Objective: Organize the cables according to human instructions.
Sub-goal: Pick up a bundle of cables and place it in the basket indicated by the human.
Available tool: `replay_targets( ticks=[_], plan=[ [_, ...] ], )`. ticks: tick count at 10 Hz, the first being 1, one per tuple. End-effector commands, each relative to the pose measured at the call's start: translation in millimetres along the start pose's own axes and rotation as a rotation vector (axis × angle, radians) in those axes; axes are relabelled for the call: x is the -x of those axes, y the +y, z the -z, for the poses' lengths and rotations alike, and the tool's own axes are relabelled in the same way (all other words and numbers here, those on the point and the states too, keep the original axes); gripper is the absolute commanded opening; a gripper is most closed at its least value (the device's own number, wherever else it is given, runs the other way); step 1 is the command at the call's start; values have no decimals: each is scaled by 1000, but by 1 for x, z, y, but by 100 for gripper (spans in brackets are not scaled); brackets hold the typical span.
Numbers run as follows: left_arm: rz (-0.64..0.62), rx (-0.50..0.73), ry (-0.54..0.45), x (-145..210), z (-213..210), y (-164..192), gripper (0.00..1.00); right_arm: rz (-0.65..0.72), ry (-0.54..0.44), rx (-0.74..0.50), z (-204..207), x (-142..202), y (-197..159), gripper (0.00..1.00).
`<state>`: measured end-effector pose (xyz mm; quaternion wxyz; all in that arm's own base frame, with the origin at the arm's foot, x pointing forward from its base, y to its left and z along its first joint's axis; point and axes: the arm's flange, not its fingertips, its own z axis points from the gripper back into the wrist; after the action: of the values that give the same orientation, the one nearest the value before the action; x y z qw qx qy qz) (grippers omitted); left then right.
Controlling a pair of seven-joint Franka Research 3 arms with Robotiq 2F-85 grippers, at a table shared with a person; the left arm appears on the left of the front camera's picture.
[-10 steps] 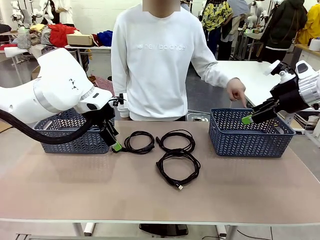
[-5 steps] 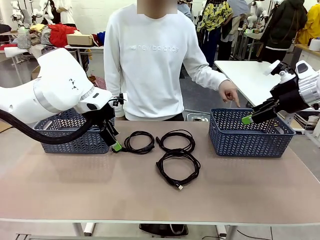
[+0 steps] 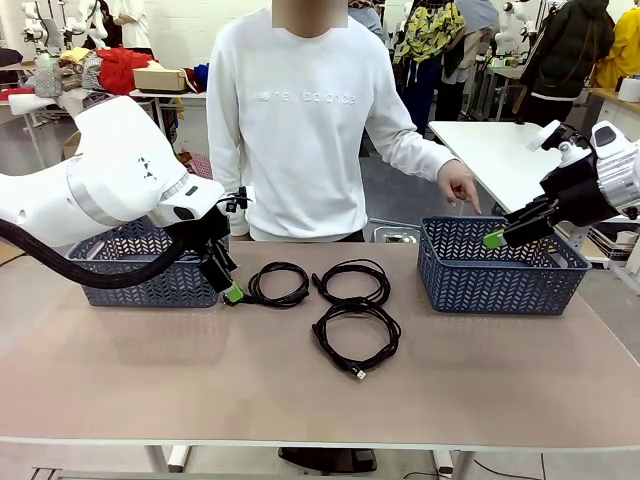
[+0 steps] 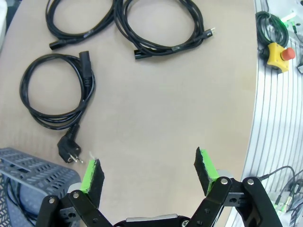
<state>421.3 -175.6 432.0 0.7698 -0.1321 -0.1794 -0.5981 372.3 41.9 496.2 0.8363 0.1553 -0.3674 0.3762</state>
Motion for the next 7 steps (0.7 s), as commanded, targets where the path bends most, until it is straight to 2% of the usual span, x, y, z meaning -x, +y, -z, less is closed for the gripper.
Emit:
replay_targets(
  ticks=[1,4,7],
  plan=[
    [-1,-4,0,-1,-1,1,100,0,0,0,0,0,0,100],
    [-1,-4,0,-1,-1,1,100,-19,122,-28,22,-36,11,100],
    [-1,-4,0,-1,-1,1,100,-63,209,-84,61,-73,28,100]
  ],
)
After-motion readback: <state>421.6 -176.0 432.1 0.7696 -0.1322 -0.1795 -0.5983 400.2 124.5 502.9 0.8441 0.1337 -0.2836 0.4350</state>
